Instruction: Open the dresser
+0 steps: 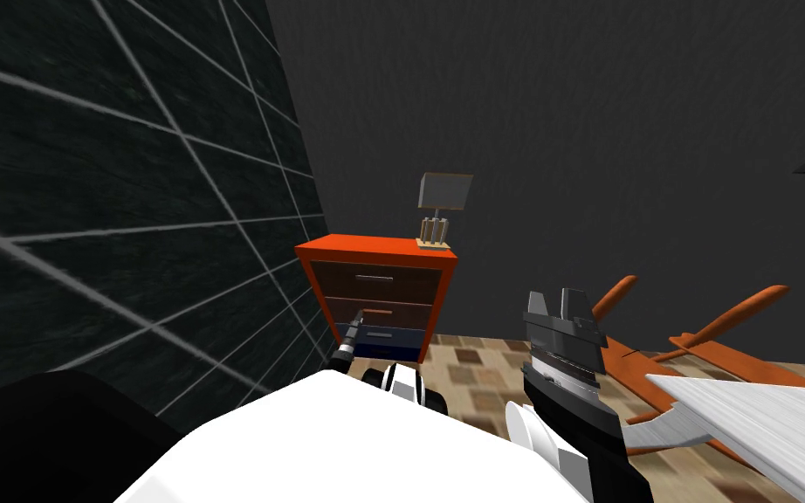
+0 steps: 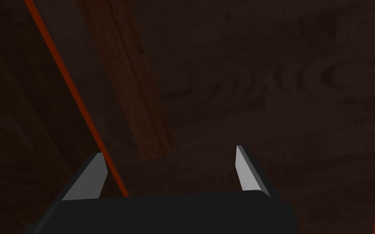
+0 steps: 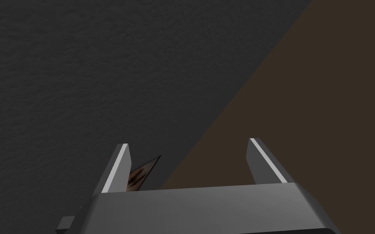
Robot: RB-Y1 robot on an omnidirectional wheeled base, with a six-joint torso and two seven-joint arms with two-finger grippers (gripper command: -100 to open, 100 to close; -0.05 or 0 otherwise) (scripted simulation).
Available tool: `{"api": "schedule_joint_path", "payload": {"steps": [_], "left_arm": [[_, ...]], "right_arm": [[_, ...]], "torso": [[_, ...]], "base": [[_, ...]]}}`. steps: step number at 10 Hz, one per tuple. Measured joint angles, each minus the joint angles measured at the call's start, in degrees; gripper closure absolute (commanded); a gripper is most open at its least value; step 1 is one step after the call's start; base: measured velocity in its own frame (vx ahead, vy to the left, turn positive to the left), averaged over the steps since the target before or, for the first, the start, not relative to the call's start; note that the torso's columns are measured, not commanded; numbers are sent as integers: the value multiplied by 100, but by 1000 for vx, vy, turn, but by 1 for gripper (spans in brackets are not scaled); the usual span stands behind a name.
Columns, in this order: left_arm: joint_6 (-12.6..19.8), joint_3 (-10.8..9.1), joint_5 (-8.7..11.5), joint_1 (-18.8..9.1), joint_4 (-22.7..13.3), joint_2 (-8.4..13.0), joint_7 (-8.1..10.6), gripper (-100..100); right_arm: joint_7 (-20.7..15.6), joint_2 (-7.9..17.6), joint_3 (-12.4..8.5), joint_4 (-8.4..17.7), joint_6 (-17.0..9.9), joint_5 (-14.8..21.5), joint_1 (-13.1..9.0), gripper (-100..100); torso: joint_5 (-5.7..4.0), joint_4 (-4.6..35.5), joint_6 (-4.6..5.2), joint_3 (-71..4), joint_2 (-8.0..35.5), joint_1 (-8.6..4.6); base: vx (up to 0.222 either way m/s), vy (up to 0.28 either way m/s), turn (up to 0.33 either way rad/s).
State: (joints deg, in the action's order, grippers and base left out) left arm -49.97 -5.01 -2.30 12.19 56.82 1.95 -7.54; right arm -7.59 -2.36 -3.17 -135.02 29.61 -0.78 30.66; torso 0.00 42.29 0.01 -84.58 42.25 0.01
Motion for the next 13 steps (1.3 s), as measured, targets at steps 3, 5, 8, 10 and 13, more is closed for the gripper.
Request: {"api": "schedule_joint_path", "payload": {"steps": [3,5,8,10,13], "left_arm": [[70,6,-1,33,78,9,18,100],[72,24,-11,47,132,13,25,100],[213,50,-25,61,251,43,61,100],[238,52,-26,67,279,153,64,-100],[242,35,-19,11,265,460,59,-100]], "right_arm": [[0,0,0,0,0,0,-1,0],[0,0,0,0,0,0,-2,0],[0,0,1,1,-1,0,-3,0],[0,0,0,0,0,0,0,0],[0,0,0,0,0,0,1,0]], "torso": [[1,4,-1,11,20,0],[4,-1,3,1,2,6],[1,4,-1,10,17,4],[1,-12,-1,-26,-41,5],[0,-2,-1,-4,-6,-2]], "base": [[-7,-2,3],[-150,-38,30],[-159,-18,13],[-9,-2,-2],[57,-2,-1]]}}
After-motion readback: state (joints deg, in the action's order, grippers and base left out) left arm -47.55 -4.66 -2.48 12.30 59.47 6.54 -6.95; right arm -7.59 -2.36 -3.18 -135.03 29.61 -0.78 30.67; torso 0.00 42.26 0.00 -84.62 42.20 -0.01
